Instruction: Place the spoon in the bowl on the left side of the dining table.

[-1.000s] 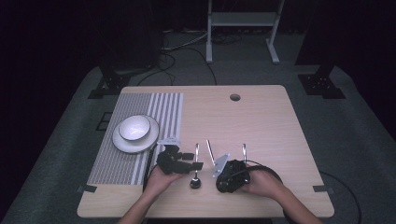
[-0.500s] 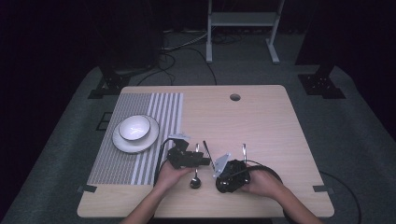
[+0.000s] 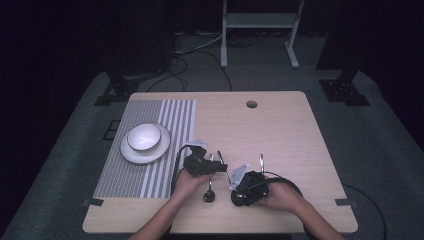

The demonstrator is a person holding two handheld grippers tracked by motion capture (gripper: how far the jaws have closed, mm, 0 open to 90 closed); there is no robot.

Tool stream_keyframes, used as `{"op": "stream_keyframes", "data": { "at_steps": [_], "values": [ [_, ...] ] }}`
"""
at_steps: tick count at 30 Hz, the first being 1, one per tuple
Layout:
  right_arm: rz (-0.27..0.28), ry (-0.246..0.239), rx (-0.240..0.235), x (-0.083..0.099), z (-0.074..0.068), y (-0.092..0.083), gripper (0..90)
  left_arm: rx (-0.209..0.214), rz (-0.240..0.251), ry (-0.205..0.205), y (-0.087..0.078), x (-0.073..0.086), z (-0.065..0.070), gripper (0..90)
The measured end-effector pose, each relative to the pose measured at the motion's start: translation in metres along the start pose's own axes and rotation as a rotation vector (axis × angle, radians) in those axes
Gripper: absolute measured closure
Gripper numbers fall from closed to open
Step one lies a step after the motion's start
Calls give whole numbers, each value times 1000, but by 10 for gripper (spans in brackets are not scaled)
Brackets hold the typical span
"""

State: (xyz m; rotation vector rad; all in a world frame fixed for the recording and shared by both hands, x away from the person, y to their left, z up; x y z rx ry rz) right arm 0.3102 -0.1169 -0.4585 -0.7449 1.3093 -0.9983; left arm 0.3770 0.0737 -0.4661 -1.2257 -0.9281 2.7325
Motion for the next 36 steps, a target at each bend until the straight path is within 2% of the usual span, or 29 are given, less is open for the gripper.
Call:
{"op": "stream_keyframes", "data": {
  "at_steps": [3, 11, 18, 20, 21, 22, 23, 24, 25, 26, 27, 28, 32, 33, 34, 35, 36],
  "values": [
    [1, -1, 0, 0, 0, 0, 525, -2, -1, 0, 2, -1, -1, 693],
    [6, -2, -1, 1, 0, 0, 527, 12, 9, -36, 7, -8, -6, 766],
    [27, 4, 10, 3, -1, 0, 516, 72, 43, -75, 8, -8, -7, 810],
    [26, 11, 16, 4, -1, -1, 509, 80, 49, -80, 8, -9, -6, 824],
    [36, 17, 21, 6, -1, -1, 490, 105, 68, -85, 5, -11, -4, 836],
    [36, 17, 21, 6, -1, -1, 490, 105, 68, -85, 5, -11, -4, 847],
    [59, 38, 23, 11, 1, -4, 480, 115, 83, -86, 4, -12, -2, 857],
    [71, 57, 28, 13, 3, -6, 478, 138, 103, -78, 0, -16, 2, 869],
    [71, 57, 28, 13, 3, -6, 478, 138, 103, -78, 0, -16, 2, 880],
    [93, 81, 33, 18, 5, -11, 467, 155, 114, -73, -2, -18, 5, 889],
    [97, 88, 38, 20, 6, -13, 459, 158, 122, -56, -4, -22, 10, 891],
    [97, 88, 38, 20, 6, -13, 459, 158, 122, -56, -4, -22, 10, 891],
    [134, 163, 44, 34, 11, -22, 424, 141, 120, 2, -6, -29, 23, 891],
    [146, 180, 44, 39, 12, -24, 415, 128, 119, 29, -7, -33, 30, 891],
    [152, 190, 47, 41, 13, -26, 411, 123, 119, 45, -8, -35, 32, 892],
    [152, 190, 47, 41, 13, -26, 411, 123, 119, 45, -8, -35, 32, 891],
    [179, 226, 45, 49, 15, -29, 402, 122, 120, 59, -9, -38, 35, 891]
  ]
}}
Point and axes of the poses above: each handheld gripper's, and its own axes: y roughly forward along the jaws, x roughly out of its underside, z roughly to its right, the point moved 1 cm from there along y, roughly forward along the jaws, and after that the axes turned 2 degrees about -y, right-handed, at the moved point
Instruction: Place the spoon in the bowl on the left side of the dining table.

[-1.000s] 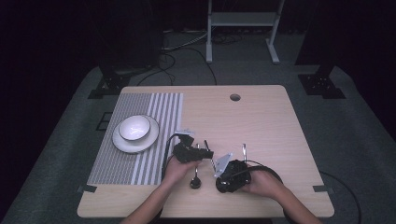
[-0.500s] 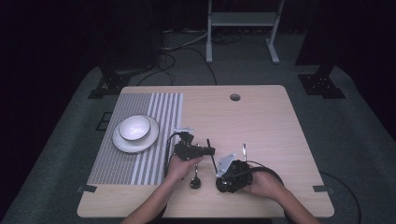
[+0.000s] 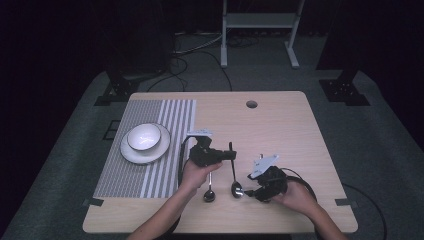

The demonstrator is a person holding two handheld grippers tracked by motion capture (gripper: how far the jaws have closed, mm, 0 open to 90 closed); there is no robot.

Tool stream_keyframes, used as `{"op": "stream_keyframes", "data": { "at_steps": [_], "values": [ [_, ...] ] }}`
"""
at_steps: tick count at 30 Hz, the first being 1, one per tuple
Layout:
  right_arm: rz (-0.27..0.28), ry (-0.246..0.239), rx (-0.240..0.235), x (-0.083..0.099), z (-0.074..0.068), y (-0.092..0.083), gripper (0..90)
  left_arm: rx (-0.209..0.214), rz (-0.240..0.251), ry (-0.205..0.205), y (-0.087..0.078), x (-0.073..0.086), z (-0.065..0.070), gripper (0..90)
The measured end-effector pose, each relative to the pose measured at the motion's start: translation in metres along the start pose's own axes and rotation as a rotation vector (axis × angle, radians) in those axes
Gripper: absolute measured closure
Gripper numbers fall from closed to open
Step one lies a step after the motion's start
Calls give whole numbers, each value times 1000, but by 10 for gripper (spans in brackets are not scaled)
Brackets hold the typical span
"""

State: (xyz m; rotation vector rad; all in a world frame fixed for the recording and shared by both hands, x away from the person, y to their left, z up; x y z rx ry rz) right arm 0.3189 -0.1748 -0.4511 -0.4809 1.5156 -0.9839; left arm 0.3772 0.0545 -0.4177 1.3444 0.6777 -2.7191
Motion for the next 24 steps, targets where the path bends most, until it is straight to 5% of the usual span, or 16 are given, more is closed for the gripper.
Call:
{"op": "stream_keyframes", "data": {
  "at_steps": [11, 24],
  "values": [
    [71, 130, 22, 27, 12, -18, 350, -27, 10, 85, -13, -24, 14, 891],
    [122, 213, 52, 50, 17, -31, 303, -53, 15, 108, -30, -39, 11, 891]
  ]
}}
Point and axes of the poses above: each handheld gripper's, and its own axes: y roughly forward along the jaws, x roughly out of its underside, z roughly to its right, the point moved 1 cm from there along y, roughly forward along the jaws, and after that the axes turned 2 degrees about -y, right-handed, at the moved point
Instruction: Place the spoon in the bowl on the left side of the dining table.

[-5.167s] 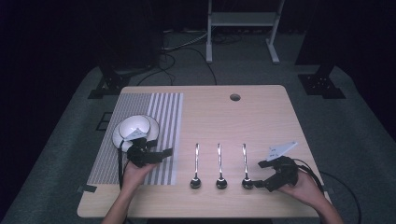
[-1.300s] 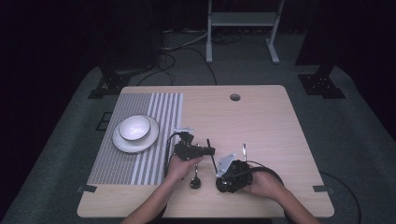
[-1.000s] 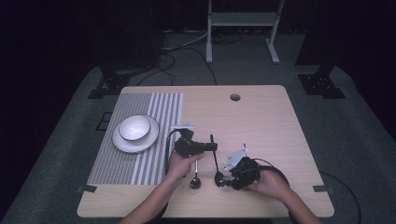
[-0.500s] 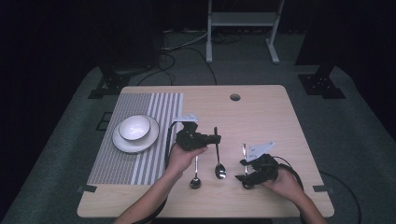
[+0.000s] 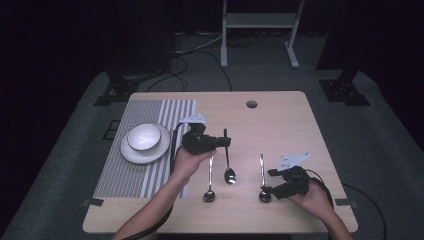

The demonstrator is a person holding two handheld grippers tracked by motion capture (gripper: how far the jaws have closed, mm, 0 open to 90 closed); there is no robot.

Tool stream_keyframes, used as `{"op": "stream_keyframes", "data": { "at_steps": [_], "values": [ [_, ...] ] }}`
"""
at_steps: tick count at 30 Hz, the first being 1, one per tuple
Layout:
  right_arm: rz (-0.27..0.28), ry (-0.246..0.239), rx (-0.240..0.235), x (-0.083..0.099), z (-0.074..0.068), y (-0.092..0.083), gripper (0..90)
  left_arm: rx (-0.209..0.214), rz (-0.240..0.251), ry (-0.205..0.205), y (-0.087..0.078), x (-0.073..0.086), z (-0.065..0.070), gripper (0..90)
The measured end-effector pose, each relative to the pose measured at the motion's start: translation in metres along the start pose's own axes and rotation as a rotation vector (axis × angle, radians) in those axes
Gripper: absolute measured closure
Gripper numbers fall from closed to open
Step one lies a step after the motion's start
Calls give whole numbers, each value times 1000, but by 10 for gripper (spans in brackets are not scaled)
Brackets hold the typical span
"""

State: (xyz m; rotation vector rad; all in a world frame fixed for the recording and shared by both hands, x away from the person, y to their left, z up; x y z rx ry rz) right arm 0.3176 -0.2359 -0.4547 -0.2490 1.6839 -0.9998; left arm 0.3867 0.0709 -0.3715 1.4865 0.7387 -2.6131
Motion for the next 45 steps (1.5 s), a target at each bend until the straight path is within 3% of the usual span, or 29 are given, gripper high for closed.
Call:
{"op": "stream_keyframes", "data": {
  "at_steps": [16, 45],
  "values": [
    [21, 60, 22, 15, 6, -11, 275, -60, 33, 6, -34, -13, -17, 891],
    [48, 101, 50, 25, 10, -23, 246, -176, 97, -6, -89, -29, -48, 891]
  ]
}}
Point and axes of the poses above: each handheld gripper's, and its own axes: y roughly forward along the jaws, x roughly out of its underside, z roughly to its right, the point moved 1 cm from there along y, roughly forward along the jaws, and after that the axes turned 2 degrees about -y, right-handed, at the moved point
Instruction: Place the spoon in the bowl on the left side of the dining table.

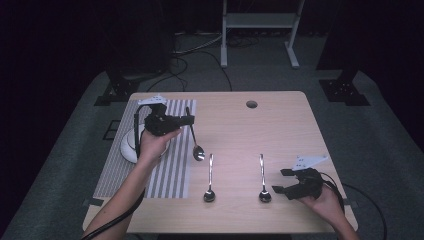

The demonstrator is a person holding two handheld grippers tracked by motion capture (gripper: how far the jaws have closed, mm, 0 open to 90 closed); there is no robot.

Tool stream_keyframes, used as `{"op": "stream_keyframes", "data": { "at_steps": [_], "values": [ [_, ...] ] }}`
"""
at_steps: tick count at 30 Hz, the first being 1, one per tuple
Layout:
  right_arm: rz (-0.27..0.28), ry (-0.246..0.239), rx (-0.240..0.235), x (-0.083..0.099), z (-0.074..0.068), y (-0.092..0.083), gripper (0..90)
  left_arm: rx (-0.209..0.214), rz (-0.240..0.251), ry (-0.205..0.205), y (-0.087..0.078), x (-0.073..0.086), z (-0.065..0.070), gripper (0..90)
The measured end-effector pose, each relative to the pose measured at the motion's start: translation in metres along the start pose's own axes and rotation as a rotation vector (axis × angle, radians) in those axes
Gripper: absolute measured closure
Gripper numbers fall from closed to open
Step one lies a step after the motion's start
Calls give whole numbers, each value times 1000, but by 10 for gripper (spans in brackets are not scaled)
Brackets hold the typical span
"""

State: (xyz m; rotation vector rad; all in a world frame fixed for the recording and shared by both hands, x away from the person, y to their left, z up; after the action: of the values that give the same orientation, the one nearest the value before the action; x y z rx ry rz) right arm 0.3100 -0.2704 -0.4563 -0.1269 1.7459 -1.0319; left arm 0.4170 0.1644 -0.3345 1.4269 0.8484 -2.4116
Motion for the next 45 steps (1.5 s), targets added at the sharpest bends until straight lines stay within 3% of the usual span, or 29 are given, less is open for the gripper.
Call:
{"op": "stream_keyframes", "data": {
  "at_steps": [45],
  "values": [
    [4, 10, 8, 1, 2, -3, 217, -203, 84, -68, -66, -15, -56, 891]
  ]
}}
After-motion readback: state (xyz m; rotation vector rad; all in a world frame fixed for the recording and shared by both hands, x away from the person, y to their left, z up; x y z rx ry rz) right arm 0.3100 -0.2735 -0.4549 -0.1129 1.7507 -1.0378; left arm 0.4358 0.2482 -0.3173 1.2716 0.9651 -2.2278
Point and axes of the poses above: each handheld gripper's, and its own axes: y roughly forward along the jaws, x roughly out of its underside, z roughly to its right, the point moved 1 cm from there along y, roughly forward along the jaws, and after that the axes turned 2 degrees about -y, right-handed, at the moved point
